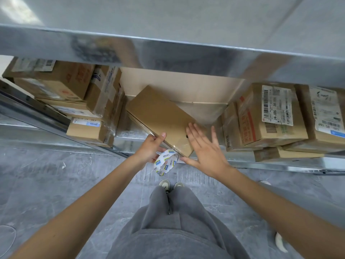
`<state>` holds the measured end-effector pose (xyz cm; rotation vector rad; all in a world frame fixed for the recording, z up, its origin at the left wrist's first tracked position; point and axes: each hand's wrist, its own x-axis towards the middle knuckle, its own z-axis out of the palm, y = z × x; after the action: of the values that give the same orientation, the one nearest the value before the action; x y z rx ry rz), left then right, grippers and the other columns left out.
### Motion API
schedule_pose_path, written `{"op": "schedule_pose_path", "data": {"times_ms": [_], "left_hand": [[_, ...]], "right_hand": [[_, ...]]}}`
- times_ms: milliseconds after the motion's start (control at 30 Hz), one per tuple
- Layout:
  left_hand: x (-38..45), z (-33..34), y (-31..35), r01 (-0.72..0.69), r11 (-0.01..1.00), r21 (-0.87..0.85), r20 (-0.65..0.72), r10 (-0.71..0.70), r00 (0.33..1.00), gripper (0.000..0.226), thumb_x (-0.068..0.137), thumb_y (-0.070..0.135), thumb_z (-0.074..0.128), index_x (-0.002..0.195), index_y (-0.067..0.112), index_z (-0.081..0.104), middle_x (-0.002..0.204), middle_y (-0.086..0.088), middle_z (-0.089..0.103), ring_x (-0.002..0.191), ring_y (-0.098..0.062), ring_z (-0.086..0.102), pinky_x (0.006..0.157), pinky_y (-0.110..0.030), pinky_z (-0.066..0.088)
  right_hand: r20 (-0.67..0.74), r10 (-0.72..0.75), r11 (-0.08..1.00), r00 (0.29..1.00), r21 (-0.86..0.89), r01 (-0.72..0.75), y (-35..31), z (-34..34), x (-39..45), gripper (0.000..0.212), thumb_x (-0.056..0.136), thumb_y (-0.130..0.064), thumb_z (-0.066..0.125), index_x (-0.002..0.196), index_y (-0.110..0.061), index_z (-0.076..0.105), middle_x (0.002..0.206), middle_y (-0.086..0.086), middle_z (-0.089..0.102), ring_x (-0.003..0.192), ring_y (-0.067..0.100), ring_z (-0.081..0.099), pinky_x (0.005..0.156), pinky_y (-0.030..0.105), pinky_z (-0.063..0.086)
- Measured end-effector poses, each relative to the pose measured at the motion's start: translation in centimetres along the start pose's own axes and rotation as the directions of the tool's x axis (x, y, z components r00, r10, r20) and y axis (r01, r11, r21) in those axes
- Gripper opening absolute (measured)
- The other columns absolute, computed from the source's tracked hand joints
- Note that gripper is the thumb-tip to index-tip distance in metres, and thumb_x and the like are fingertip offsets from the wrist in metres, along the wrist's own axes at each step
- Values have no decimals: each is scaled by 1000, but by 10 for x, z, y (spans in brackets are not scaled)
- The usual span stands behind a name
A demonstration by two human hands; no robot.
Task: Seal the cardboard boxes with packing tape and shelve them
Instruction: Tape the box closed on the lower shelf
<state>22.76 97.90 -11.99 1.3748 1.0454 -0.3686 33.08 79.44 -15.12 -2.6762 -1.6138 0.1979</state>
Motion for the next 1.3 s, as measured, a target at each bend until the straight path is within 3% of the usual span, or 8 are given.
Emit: {"op": "schedule_pose_path", "data": {"times_ms": [300,400,533,700,833,933,1167,1300], "left_hand": [[3,1,-3,-7,1000,-15,-9,7,1000,55,97,57,43,125,10,41,90,-6,64,60,-19,61,54,-25,47],[3,0,-3,-16,1000,-8,-4,16,1000,56,97,56,42,127,9,41,90,-5,64,59,-19,62,54,-25,47],[0,1,-5,-27,1000,-2,-6,27,1000,56,97,57,42,127,9,40,89,-4,64,59,-19,60,53,-25,47],[-2,3,-7,-22,994,-108,-5,22,1000,56,96,55,47,127,9,40,102,-13,68,59,-25,64,58,-28,52],[-7,6,-7,-69,996,-63,2,70,998,54,92,64,47,120,17,46,96,-7,70,74,-23,69,67,-28,55],[-19,0,-15,-143,985,101,92,134,987,62,76,74,58,113,25,46,99,-9,72,90,-17,66,87,-32,51],[-45,-3,-34,-432,824,367,138,411,901,20,82,31,76,84,27,57,75,6,63,68,-13,55,64,-27,41],[-51,2,-28,-592,736,327,72,605,793,22,80,29,75,96,18,65,101,11,57,103,-5,48,86,-11,36]], "right_hand": [[-191,-114,993,975,1,116,-22,14,-7,57,98,-29,46,149,-7,35,156,6,33,144,22,31,116,50,16],[-215,-132,991,968,-4,134,-27,20,-7,74,82,-5,70,149,-8,36,155,3,35,144,24,31,118,44,17],[-209,-130,991,969,-16,130,-32,21,-11,87,70,12,64,149,-8,34,156,4,32,145,25,28,117,44,18],[-234,-96,995,967,-3,98,-28,18,-9,76,87,-29,68,151,-16,31,158,2,30,147,23,23,118,50,13],[-25,139,977,990,169,-133,-12,-2,7,109,72,-65,65,155,-32,5,162,-7,-8,150,25,-10,113,59,-9],[147,212,936,966,255,-244,-1,-10,15,122,64,-68,73,154,-36,-2,161,-5,-20,148,24,-18,115,59,0],[30,311,845,950,448,-291,-11,-8,13,115,55,-56,82,152,-30,25,161,4,11,137,31,17,112,42,20],[64,389,656,919,681,-325,-22,-13,4,113,48,-52,83,148,-30,35,157,0,20,137,20,17,115,33,23]]}}
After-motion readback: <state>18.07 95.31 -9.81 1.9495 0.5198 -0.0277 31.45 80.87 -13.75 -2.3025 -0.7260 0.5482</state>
